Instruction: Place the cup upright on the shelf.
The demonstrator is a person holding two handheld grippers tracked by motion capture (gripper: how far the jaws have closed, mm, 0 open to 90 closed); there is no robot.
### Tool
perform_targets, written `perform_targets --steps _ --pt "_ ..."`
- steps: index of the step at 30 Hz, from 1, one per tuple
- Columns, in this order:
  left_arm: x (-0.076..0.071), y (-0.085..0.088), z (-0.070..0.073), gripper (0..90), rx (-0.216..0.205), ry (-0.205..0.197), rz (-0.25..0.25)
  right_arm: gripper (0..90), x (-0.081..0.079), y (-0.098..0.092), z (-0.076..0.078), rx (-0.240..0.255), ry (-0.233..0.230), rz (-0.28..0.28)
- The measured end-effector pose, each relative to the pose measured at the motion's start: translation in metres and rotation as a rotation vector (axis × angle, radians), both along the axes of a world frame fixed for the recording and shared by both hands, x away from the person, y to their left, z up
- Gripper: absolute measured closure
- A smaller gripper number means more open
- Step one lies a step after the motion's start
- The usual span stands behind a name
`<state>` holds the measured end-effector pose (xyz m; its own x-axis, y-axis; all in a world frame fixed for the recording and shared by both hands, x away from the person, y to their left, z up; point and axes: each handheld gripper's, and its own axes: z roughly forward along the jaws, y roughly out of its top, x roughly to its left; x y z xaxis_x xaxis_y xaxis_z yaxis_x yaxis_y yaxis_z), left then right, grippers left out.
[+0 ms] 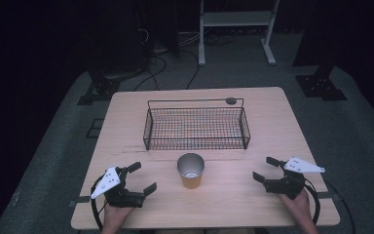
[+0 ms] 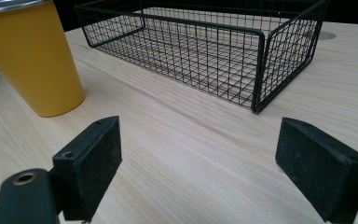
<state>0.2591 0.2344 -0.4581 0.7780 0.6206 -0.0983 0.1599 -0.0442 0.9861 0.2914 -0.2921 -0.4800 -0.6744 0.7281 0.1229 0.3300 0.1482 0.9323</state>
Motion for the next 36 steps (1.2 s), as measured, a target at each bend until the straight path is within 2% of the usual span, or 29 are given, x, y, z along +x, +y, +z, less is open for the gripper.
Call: perform_targets --steps 5,11,13,14,17,36 --pt "0.000 -0.001 0.000 2.8 0.001 -0.006 -0.006 13.4 0.000 -0.001 0.000 0.002 0.000 0.001" --pt "-0.001 -0.007 0.001 2.3 0.027 -0.017 -0.018 13.4 0.000 0.000 0.000 -0.004 -0.001 -0.001" --pt "-0.001 -0.008 0.002 2.3 0.030 -0.007 -0.025 13.4 0.000 0.000 0.000 -0.005 -0.002 -0.002" --pt "0.000 -0.010 0.002 2.3 0.026 0.010 -0.037 13.4 0.000 0.001 0.000 -0.007 -0.001 -0.003" --pt "0.001 -0.011 0.002 2.3 0.032 0.021 -0.048 13.4 -0.001 0.001 0.000 -0.009 0.001 -0.005" --pt "0.004 -0.037 0.005 2.3 0.092 0.034 -0.111 13.4 -0.001 0.002 0.000 -0.017 0.002 -0.008"
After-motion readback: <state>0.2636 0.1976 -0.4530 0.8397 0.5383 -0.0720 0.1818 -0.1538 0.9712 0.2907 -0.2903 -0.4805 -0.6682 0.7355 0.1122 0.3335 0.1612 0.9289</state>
